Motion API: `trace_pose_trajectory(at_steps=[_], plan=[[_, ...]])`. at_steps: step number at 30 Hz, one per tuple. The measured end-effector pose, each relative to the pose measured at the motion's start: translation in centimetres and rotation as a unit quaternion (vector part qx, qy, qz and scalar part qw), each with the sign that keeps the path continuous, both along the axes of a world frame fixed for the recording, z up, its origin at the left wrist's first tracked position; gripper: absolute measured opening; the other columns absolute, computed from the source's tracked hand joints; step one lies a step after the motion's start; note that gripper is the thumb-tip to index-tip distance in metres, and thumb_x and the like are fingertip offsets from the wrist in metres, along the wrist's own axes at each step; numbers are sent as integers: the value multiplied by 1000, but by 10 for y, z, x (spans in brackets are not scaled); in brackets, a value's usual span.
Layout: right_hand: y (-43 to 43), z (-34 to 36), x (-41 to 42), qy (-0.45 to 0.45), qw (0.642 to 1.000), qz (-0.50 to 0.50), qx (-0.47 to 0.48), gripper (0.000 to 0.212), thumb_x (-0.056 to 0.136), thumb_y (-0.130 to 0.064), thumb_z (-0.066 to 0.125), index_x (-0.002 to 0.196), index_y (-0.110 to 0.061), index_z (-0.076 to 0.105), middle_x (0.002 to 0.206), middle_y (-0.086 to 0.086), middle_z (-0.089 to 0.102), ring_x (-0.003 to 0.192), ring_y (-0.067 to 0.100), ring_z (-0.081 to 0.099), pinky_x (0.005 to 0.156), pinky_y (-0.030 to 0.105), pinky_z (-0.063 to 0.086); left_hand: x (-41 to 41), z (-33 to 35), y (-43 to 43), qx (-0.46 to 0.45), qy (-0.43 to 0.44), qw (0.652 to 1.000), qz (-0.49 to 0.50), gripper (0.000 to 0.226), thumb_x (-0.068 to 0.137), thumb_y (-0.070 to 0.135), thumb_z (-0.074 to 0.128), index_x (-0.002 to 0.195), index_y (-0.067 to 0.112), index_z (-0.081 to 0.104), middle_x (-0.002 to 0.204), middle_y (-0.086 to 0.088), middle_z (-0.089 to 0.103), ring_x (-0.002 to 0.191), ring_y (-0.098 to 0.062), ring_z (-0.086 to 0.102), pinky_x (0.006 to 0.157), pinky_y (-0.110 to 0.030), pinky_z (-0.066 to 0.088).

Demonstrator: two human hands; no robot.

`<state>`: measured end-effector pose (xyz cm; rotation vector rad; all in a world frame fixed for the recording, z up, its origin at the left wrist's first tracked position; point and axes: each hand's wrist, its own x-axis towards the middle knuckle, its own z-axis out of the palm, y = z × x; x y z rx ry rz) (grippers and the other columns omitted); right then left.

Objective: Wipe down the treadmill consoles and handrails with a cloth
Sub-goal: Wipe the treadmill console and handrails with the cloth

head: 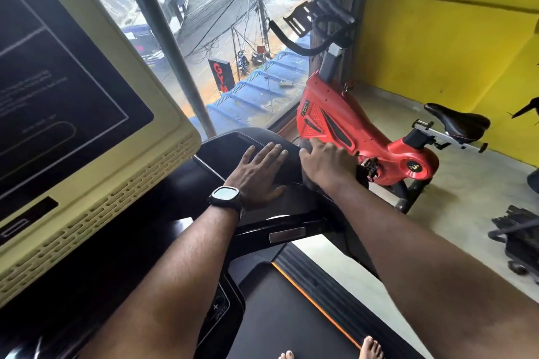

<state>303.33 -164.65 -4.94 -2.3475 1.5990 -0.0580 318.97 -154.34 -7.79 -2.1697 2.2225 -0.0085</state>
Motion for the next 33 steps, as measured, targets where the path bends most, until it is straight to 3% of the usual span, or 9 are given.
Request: trace_pose_trajectory(at_steps=[5,7,11,16,19,22,27,30,33], plan=[[46,-9,-3,78,984,75,-140,45,97,-48,44,134,-24,55,127,16,63,113,40,57,91,50,43,1,-5,0,-13,30,999,8,85,91,52,53,160,19,15,168,-1,12,155,-16,3,125,-44,2],[24,-5,-2,43,990,92,-98,45,98,-51,43,135,-27,55,129,15,63,116,39,59,93,49,45,2,-5,-1,-13,25,1000,4,86,89,54,49,160,19,15,168,-1,12,155,-17,4,125,-45,3],[-6,2,-2,-4,1000,-2,23,49,102,-49,32,137,-23,55,132,17,62,119,38,59,94,48,46,3,-5,0,-19,14,1000,-1,87,90,56,52,160,19,16,168,-1,13,155,-18,6,125,-47,6],[47,-9,-9,83,985,66,-133,47,97,-50,44,135,-24,55,126,18,63,112,40,58,90,50,44,3,-5,-1,-21,21,1000,4,88,89,54,55,160,20,16,167,1,14,155,-16,6,125,-45,5],[16,-2,-10,35,994,85,-55,48,99,-53,40,138,-27,52,131,17,61,118,39,58,93,49,45,2,-5,0,-20,15,1000,2,89,89,56,54,160,20,15,168,0,13,155,-16,6,125,-47,7],[-1,4,-14,8,1000,1,29,53,102,-52,32,143,-24,50,136,18,59,122,39,56,95,49,45,1,-4,1,-11,3,1000,5,90,90,60,51,161,21,11,168,2,8,155,-15,1,124,-49,4],[48,-6,-25,96,984,74,-130,52,98,-52,42,142,-26,49,131,16,61,116,39,57,92,50,44,-7,3,2,32,34,999,28,93,92,61,49,161,22,2,169,4,-4,153,-10,-12,124,-49,-6],[18,0,-27,26,995,85,-48,52,100,-53,40,144,-28,49,137,15,58,122,39,56,96,49,45,-16,2,5,38,47,997,53,96,92,63,50,161,21,-1,168,3,-8,153,-12,-15,124,-45,-7],[5,1,-28,2,1000,-3,21,51,100,-51,36,140,-24,52,135,17,60,122,39,56,97,50,45,-24,2,10,39,64,995,69,96,94,66,47,161,20,-3,167,2,-13,152,-13,-19,124,-41,-7]])
